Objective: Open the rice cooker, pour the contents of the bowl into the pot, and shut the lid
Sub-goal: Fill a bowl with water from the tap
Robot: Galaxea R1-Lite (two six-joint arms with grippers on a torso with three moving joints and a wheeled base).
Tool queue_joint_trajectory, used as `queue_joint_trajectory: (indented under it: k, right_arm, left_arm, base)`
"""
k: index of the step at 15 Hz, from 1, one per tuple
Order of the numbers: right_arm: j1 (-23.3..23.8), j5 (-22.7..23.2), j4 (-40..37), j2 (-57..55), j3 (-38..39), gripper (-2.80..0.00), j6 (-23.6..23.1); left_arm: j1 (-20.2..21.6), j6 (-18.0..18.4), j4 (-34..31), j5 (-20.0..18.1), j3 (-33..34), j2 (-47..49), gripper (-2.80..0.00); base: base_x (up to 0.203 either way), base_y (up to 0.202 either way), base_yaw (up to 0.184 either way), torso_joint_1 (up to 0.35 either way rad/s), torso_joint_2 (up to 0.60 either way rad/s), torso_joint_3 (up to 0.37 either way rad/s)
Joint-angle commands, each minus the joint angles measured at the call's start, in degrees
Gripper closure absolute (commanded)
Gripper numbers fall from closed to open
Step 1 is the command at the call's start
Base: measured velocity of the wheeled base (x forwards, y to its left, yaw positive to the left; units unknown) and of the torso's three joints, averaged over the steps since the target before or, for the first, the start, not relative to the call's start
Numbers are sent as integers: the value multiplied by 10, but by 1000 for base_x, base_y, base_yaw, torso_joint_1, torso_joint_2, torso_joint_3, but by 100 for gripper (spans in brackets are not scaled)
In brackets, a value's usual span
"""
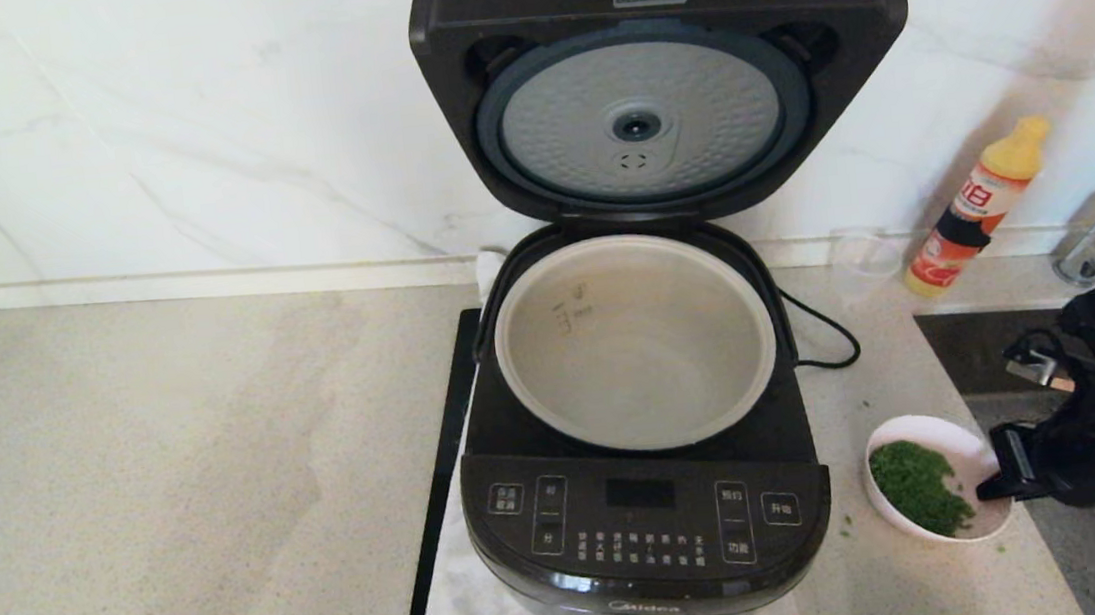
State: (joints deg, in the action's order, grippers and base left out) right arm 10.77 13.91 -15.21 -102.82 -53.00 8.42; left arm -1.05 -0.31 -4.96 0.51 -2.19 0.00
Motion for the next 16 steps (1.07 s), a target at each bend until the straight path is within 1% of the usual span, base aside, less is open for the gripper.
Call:
queue_joint_trajectory:
  k: [1, 5, 9, 12, 14, 16]
  right_arm:
    - [-14, 2, -1, -3, 2, 0, 2]
    - [-15, 1, 1, -13, 1, 0, 3]
    - [-7, 0, -2, 12, -4, 0, 5]
    - [20, 3, -22, 45, -8, 0, 6]
    - [53, 5, -33, 56, -12, 0, 2]
    - [97, 6, -47, 54, -35, 0, 1]
  left_arm:
    - [0, 0, 0, 0, 0, -2, 0]
    - [0, 0, 0, 0, 0, -2, 0]
    - [0, 0, 0, 0, 0, -1, 0]
    - [0, 0, 0, 1, 0, -2, 0]
    - [0, 0, 0, 0, 0, -2, 0]
    - [0, 0, 0, 1, 1, -2, 0]
  base:
    - [0, 0, 0, 0, 0, 0]
    - [0, 0, 0, 0, 0, 0]
    - [0, 0, 0, 0, 0, 0]
    - [0, 0, 0, 0, 0, 0]
    - [0, 0, 0, 0, 0, 0]
    - [0, 0, 0, 0, 0, 0]
